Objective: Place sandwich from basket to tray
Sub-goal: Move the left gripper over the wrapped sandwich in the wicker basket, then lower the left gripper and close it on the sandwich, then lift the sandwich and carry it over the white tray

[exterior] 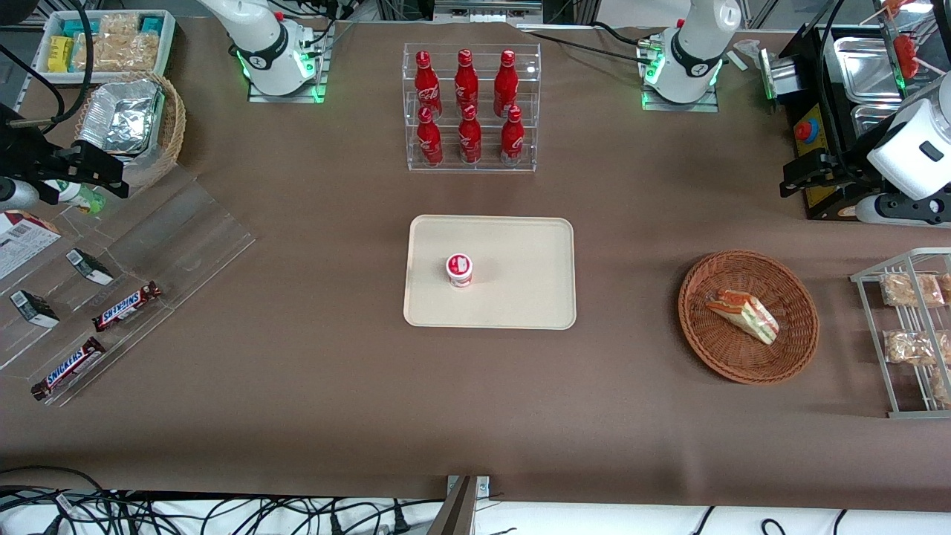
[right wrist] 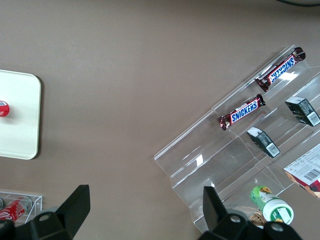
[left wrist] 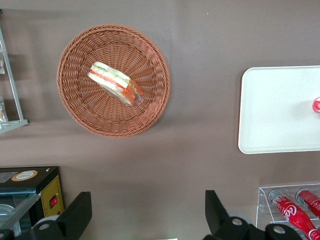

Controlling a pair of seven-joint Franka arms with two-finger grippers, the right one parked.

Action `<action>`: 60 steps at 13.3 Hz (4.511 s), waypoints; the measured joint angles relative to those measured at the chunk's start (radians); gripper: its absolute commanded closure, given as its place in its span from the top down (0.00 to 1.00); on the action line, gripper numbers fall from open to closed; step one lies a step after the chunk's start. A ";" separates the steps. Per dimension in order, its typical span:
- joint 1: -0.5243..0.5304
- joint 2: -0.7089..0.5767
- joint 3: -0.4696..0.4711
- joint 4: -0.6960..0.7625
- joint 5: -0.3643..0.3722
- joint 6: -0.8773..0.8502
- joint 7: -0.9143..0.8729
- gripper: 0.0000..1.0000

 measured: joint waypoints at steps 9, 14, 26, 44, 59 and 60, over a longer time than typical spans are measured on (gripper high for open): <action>0.020 0.124 0.019 -0.002 0.029 0.116 -0.125 1.00; 0.058 0.275 0.027 -0.008 0.071 0.264 -0.346 1.00; 0.059 0.353 0.026 -0.272 0.177 0.676 -0.831 1.00; 0.059 0.384 0.025 -0.419 0.180 0.881 -0.964 0.00; 0.049 0.246 -0.154 -0.058 0.183 0.331 -0.620 0.00; 0.048 0.246 -0.185 -0.033 0.183 0.305 -0.608 0.00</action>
